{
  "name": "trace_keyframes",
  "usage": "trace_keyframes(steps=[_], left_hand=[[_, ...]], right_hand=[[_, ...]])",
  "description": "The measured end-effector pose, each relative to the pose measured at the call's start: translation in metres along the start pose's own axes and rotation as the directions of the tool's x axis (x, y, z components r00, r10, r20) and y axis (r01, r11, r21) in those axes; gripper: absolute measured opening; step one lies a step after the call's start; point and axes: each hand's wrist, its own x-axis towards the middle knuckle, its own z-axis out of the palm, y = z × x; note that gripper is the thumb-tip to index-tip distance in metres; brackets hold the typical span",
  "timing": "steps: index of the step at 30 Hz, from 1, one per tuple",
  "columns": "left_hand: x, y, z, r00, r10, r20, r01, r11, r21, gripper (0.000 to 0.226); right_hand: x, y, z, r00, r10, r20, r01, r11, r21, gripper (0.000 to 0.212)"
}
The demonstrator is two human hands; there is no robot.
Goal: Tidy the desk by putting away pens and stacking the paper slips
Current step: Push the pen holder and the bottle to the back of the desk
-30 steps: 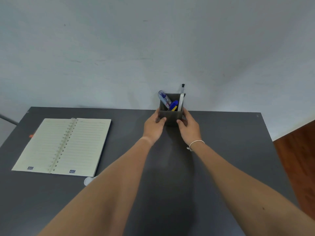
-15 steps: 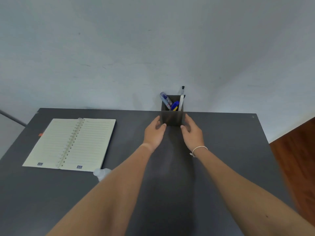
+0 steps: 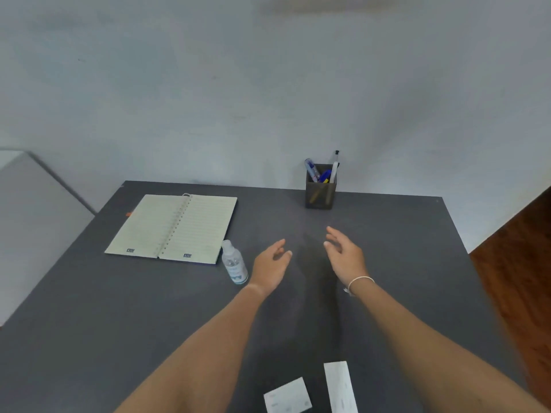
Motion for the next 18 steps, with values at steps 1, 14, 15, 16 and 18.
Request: trace_keyframes(steps=[1, 14, 15, 16, 18], left_hand=[[-0.008, -0.007, -0.004, 1.000, -0.006, 0.009, 0.006, 1.000, 0.005, 0.043], [-0.065, -0.086, -0.093, 0.996, 0.044, -0.076, -0.030, 0.984, 0.177, 0.031], [-0.065, -0.091, -0.101, 0.994, 0.076, -0.080, -0.055, 0.969, 0.240, 0.033], [-0.065, -0.096, -0.107, 0.990, 0.116, -0.082, -0.085, 0.946, 0.311, 0.034], [-0.064, -0.105, -0.118, 0.979, 0.190, -0.070, -0.140, 0.887, 0.440, 0.037]], right_hand=[[-0.007, -0.001, 0.005, 1.000, -0.004, 0.006, 0.004, 1.000, 0.003, 0.040], [-0.063, -0.027, 0.103, 0.982, -0.016, 0.187, 0.023, 0.999, -0.033, 0.047], [-0.064, -0.029, 0.110, 0.979, -0.025, 0.202, 0.035, 0.998, -0.050, 0.050], [-0.065, -0.031, 0.116, 0.976, -0.034, 0.213, 0.050, 0.996, -0.069, 0.053], [-0.066, -0.036, 0.125, 0.974, -0.050, 0.220, 0.073, 0.993, -0.095, 0.057]])
